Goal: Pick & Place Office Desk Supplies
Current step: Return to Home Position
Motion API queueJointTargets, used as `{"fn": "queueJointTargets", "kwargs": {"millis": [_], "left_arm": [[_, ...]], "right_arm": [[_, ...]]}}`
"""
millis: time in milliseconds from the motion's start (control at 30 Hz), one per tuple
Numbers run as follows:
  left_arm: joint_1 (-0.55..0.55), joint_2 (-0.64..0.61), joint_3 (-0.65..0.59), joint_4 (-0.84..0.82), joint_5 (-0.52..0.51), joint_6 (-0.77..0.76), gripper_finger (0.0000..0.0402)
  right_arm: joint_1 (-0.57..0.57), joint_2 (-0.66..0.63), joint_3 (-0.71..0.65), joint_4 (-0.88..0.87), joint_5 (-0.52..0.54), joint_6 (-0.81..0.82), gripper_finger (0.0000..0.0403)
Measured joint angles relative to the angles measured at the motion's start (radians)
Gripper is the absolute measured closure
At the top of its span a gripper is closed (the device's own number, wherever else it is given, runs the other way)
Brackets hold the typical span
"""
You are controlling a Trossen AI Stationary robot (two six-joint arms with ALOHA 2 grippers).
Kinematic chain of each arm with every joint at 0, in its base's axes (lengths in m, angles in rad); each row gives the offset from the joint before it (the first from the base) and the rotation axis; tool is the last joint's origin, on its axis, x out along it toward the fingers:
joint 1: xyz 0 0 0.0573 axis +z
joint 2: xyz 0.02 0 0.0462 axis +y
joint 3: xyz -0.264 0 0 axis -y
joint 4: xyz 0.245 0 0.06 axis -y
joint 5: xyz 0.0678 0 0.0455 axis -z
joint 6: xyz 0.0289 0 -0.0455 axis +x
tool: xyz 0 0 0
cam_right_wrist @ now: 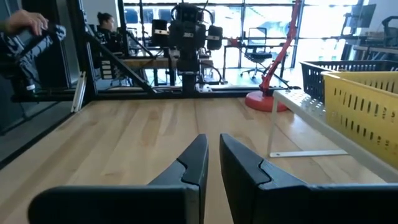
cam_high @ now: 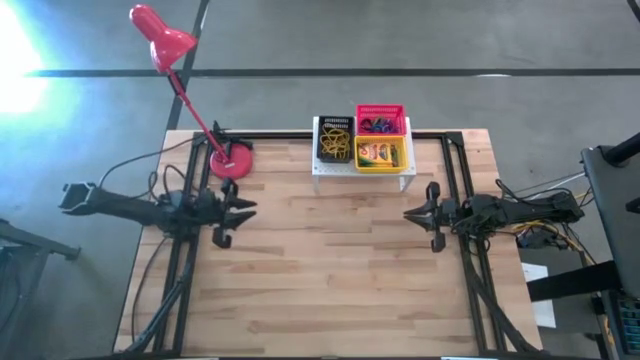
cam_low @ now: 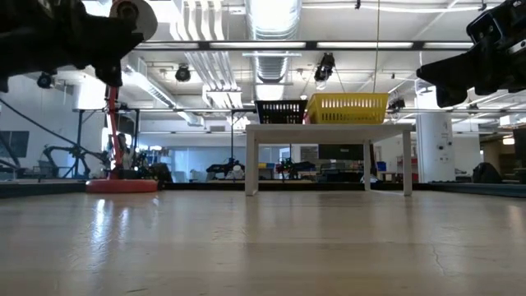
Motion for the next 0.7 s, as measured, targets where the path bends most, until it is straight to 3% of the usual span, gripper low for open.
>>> {"fn": "queueJointTargets", "kwargs": {"millis": [367,533,700], "left_arm": [[0.063,-0.260,-0.002,-0.612,0.028,-0.043,0.0282],[0.087,-0.326,-0.002,-0.632,0.108,0.076,0.0282],[0.085,-0.390,-0.002,-0.633,0.118,0.107,0.0281]], "right_arm": [[0.000,-0.002,0.000,0.000,0.000,0.000,0.0364],[0.000,-0.001,0.000,0.000,0.000,0.000,0.0364],[0.000,-0.002,0.000,0.000,0.000,0.000,0.0364]]}}
